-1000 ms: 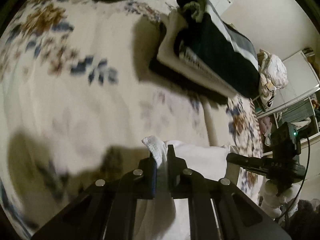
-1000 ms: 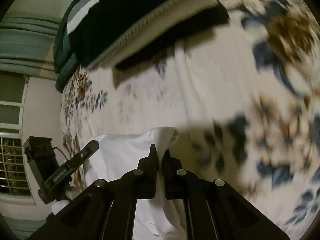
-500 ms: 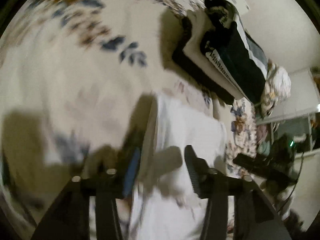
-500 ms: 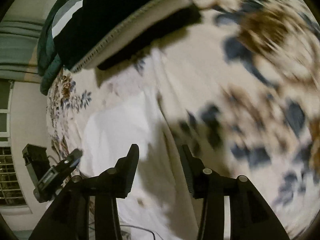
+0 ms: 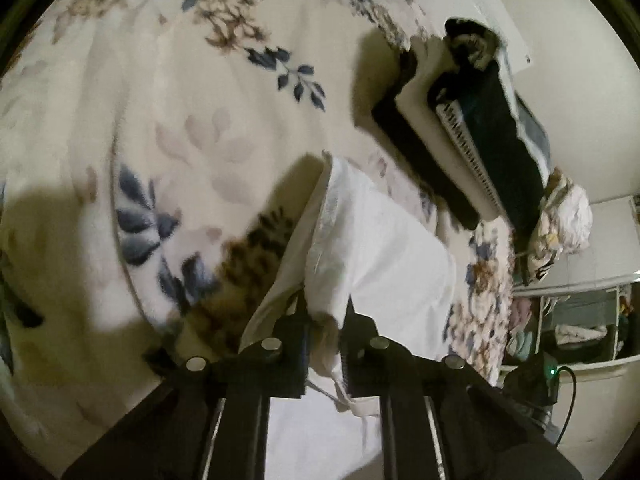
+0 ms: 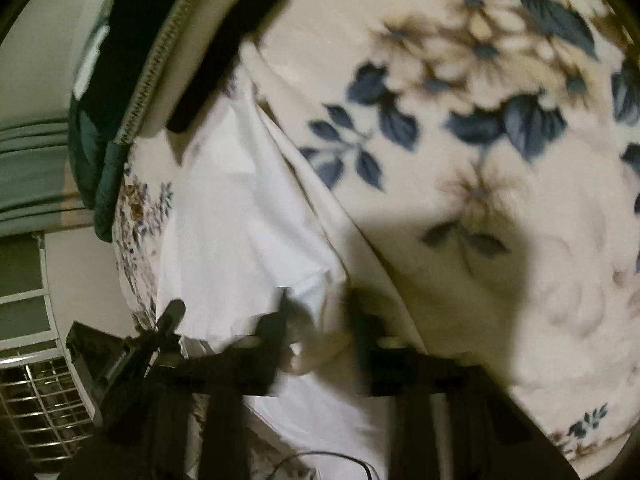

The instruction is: Fold small clothes

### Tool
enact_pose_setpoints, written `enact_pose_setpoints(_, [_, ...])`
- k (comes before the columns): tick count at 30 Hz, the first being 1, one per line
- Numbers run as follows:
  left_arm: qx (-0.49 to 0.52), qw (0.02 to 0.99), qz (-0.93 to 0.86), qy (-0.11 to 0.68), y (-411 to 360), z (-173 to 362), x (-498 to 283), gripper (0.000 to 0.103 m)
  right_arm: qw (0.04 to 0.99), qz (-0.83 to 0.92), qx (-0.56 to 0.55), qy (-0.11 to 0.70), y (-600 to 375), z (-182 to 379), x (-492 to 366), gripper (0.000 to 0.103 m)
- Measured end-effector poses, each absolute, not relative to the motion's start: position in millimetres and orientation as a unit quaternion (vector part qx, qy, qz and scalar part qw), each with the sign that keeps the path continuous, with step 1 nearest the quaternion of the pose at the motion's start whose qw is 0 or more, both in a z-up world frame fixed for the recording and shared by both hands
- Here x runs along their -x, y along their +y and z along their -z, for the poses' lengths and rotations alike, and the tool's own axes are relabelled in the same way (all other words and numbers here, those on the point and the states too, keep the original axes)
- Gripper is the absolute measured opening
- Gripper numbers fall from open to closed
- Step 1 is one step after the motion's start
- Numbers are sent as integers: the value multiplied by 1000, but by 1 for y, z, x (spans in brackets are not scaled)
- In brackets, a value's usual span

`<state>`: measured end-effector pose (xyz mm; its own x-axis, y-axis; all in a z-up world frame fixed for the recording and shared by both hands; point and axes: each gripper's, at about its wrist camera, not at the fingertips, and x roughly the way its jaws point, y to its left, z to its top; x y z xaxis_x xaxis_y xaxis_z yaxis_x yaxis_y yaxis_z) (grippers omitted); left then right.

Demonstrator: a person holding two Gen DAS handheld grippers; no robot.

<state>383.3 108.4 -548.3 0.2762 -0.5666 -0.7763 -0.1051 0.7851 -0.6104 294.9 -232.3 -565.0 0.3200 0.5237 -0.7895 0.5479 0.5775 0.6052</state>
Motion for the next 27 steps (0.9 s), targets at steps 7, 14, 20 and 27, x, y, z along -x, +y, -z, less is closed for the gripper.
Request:
enact_pose_setpoints(7, [238, 754, 169, 588, 100, 541, -371, 7, 701, 18, -410, 584, -235, 537, -289, 8])
enact_pose_setpoints(14, [116, 770, 145, 611, 78, 545, -369, 13, 683, 7, -365, 633, -235, 551, -290, 27])
enact_pose_setpoints(20, [-26, 810, 87, 579, 57, 519, -346, 29, 700, 7, -296, 650, -211, 532, -296, 65])
enact_pose_setpoints(27, [-73, 829, 42, 554, 55, 488, -322, 95, 754, 90, -170, 628, -198, 492, -280, 101])
